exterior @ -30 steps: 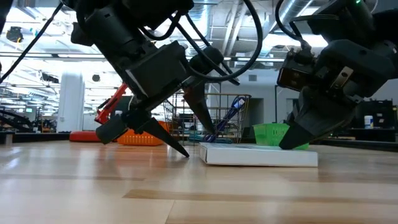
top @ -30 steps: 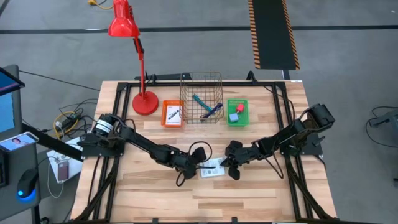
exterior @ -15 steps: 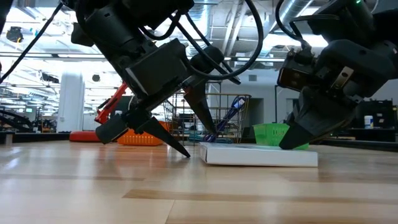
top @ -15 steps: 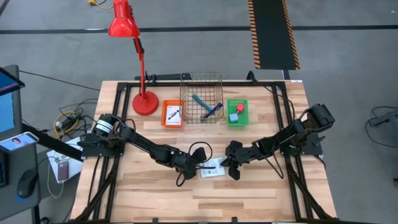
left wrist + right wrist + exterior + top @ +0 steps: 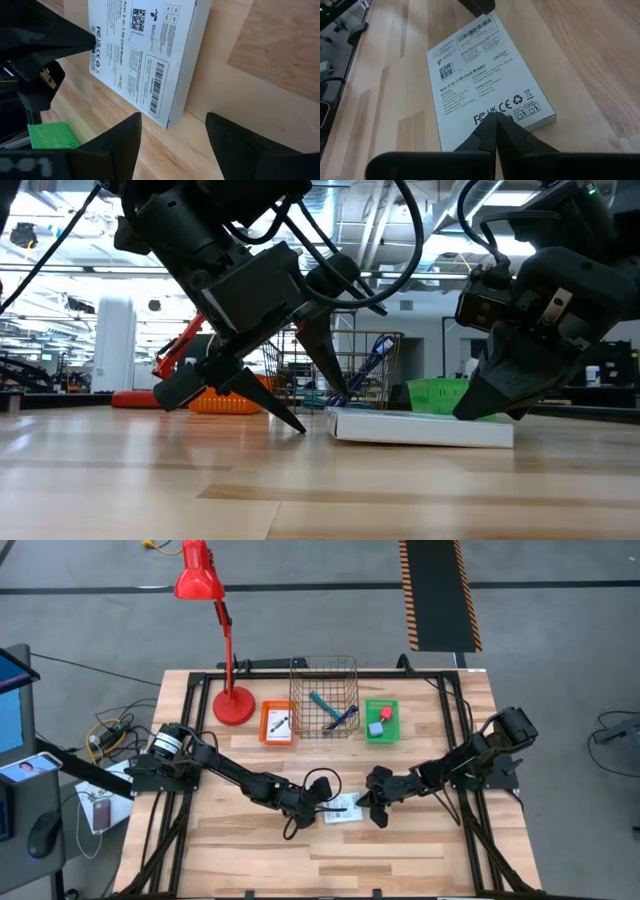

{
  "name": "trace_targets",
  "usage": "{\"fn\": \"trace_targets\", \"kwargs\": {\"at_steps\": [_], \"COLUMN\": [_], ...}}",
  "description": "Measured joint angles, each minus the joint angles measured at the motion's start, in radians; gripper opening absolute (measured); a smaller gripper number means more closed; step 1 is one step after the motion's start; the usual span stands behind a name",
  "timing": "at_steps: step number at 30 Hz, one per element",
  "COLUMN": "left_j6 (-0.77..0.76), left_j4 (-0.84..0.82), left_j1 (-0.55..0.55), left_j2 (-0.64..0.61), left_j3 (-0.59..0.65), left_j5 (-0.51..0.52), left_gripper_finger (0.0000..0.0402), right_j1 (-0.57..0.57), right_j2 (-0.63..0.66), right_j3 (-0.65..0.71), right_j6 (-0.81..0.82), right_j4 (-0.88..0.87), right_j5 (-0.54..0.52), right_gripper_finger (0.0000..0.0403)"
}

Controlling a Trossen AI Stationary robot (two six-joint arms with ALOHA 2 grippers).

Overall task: Pick and place items into bin
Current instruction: Put the card reader box into the orange basket

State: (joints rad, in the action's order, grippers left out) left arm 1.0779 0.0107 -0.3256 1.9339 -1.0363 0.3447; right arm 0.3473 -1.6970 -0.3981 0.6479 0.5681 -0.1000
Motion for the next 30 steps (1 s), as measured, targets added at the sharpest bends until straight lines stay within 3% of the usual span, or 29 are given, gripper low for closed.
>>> {"fn": "trace_targets", "kwargs": {"at_steps": [8,20,30], "left_j6": [0.014,0.194,0.311], "left_j4": [0.005,0.114,0.231], "left_j1": [0.0,-0.002,0.003], "left_j2": [0.0,0.003,0.106], "left_j3": [0.0,0.002,-0.007], "left_j5": [-0.002,-0.097,-0.076], "left_gripper_finger": [0.0215,0.0215,0.0215], "right_j1": [0.009,0.026,0.026], "right_j2": [0.0,0.0,0.0], "right_j3": [0.0,0.0,0.002], "right_j6": [0.0,0.0,-0.003], "right_j4": [0.0,-0.001,-0.002], "right_j5": [-0.011,-0.034,-0.035], "right_gripper_finger": [0.0,0.0,0.0]}}
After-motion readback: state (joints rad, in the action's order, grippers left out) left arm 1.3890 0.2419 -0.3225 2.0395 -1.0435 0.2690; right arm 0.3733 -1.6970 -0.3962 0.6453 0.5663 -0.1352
